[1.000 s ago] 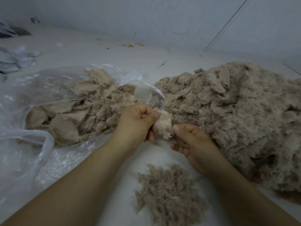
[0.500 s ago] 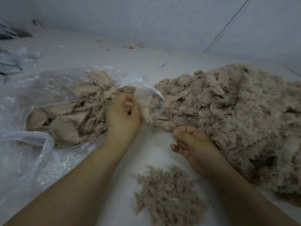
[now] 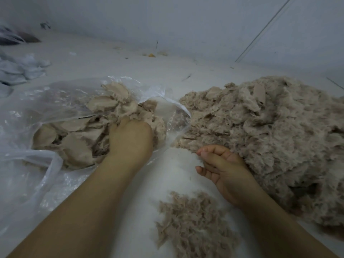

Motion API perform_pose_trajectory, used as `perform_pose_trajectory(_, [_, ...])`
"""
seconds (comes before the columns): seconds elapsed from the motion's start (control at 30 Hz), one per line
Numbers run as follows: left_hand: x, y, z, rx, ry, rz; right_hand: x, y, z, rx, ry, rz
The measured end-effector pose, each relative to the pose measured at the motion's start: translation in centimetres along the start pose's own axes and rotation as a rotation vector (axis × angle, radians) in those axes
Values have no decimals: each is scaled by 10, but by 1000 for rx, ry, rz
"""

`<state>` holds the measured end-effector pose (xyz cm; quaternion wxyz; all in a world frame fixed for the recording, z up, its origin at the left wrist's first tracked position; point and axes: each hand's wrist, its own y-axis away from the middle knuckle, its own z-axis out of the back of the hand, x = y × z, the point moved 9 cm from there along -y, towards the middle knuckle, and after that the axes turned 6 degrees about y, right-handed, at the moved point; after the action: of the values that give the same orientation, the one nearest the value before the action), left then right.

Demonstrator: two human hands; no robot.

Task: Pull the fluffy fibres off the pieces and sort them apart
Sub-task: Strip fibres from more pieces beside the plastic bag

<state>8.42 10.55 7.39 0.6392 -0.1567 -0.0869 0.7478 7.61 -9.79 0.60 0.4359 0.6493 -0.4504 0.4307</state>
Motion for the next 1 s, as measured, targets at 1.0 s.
perform_pose_trajectory(1.0, [-86, 20, -12, 85, 437, -344, 1, -2, -1, 46, -62, 49])
